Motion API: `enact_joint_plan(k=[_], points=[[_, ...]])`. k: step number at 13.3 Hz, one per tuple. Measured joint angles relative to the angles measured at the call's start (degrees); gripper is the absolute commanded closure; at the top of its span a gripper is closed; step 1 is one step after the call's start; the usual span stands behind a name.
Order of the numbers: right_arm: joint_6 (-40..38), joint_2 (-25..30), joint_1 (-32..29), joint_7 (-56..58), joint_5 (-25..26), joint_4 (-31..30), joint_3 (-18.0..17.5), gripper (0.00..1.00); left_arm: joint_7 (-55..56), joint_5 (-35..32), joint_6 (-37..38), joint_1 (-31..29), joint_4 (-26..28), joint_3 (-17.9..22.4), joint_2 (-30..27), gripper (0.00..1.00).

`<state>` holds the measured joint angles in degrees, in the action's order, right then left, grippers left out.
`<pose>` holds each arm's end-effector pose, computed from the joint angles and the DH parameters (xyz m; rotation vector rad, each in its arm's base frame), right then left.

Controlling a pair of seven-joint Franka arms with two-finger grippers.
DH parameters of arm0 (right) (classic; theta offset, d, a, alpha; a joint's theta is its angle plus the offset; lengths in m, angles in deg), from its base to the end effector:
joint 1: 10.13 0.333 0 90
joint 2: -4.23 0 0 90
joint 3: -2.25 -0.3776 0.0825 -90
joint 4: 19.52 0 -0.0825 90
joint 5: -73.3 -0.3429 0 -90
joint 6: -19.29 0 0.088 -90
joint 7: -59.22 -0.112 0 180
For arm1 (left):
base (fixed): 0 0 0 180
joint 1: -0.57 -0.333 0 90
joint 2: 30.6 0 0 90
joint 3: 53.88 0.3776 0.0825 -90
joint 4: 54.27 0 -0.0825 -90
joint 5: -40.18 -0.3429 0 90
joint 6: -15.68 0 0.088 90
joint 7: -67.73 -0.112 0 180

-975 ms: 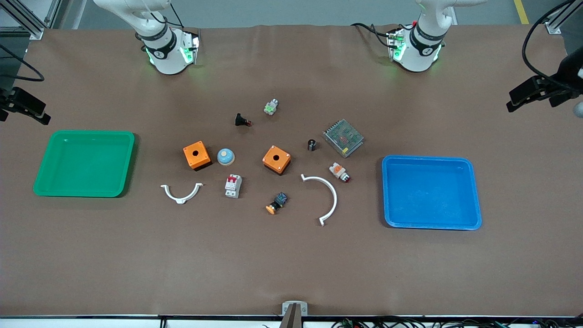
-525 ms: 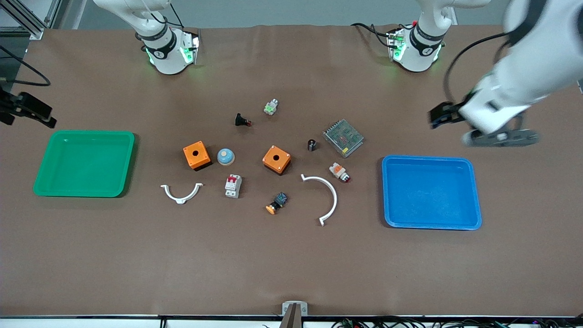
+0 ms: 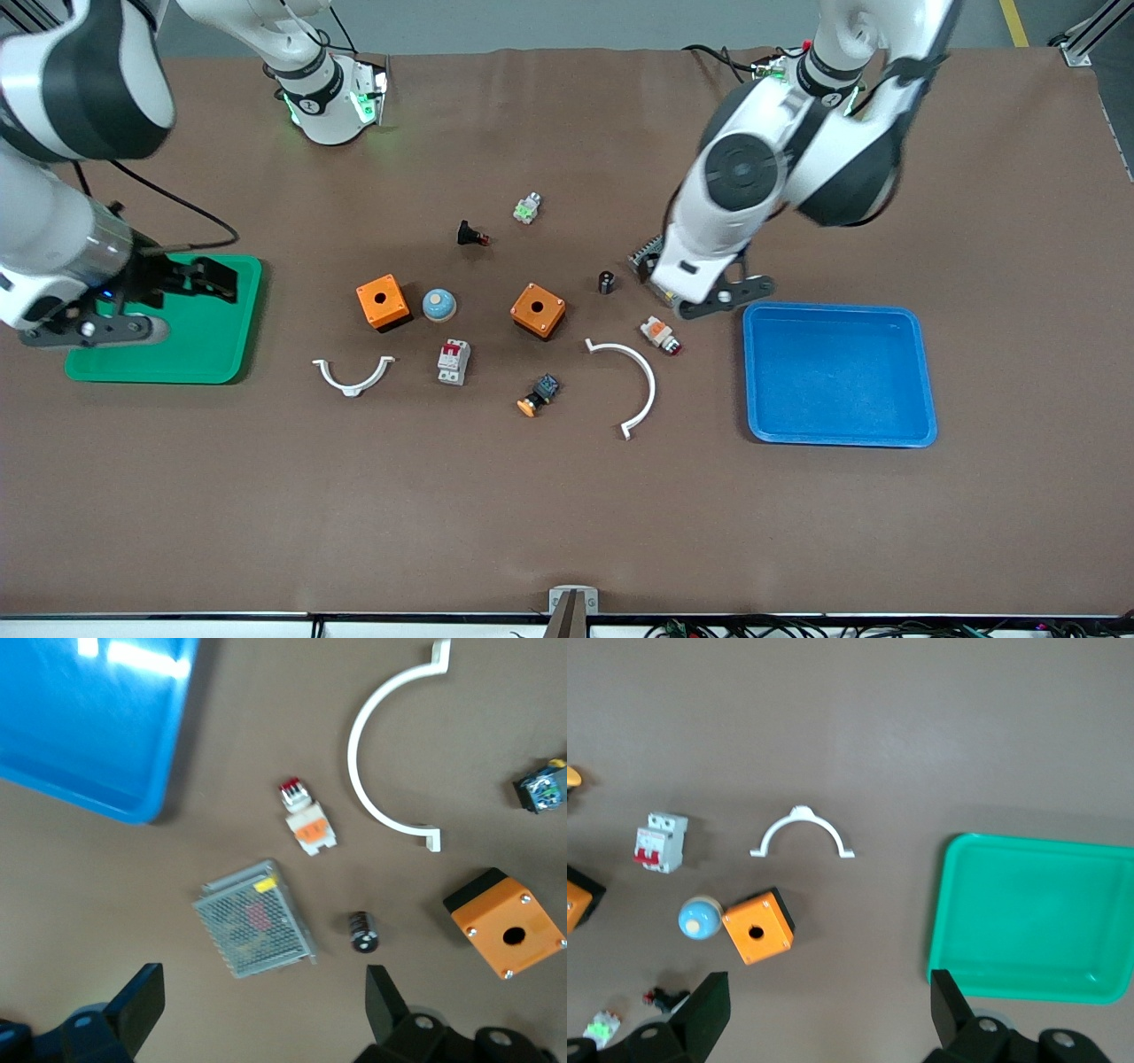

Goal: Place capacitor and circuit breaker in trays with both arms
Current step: 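Grasp the breaker with the right gripper while the left gripper grasps the capacitor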

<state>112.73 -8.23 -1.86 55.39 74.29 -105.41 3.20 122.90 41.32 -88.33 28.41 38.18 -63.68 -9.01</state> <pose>0.5866 0.0747 0.5967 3.1084 0.0978 -0.1295 0.5065 -0.3729 0.4668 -3.0247 -0.4864 0.2715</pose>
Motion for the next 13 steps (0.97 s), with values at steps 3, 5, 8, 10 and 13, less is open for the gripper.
enact_joint_plan(k=[3, 5, 8, 10, 13], points=[[3.9, -3.1, 2.9, -6.0, -0.6, 0.1, -0.1, 0.00, 8.0, 0.0, -9.3, 3.7, 2.2, 0.0, 5.5, 0.02], [4.1, -4.5, 5.5, -6.7, -1.0, 0.2, -0.2, 0.00, 11.7, 0.0, -15.4, 5.2, 5.4, 0.0, 7.1, 0.03], [8.6, -7.2, 11.0, -13.3, -3.0, -1.4, -0.4, 0.00, 15.7, 0.0, -23.2, 7.2, 10.7, 0.0, 8.0, 0.05], [17.0, -8.5, 13.9, -17.8, -5.3, -6.1, -0.4, 0.00, 17.5, 0.0, -26.8, 7.8, 13.1, 0.0, 8.6, 0.06], [29.8, -10.3, 16.7, -21.0, -6.7, -14.8, -0.4, 0.00, 20.2, 0.0, -29.2, 8.8, 14.0, 0.0, 10.4, 0.09]])
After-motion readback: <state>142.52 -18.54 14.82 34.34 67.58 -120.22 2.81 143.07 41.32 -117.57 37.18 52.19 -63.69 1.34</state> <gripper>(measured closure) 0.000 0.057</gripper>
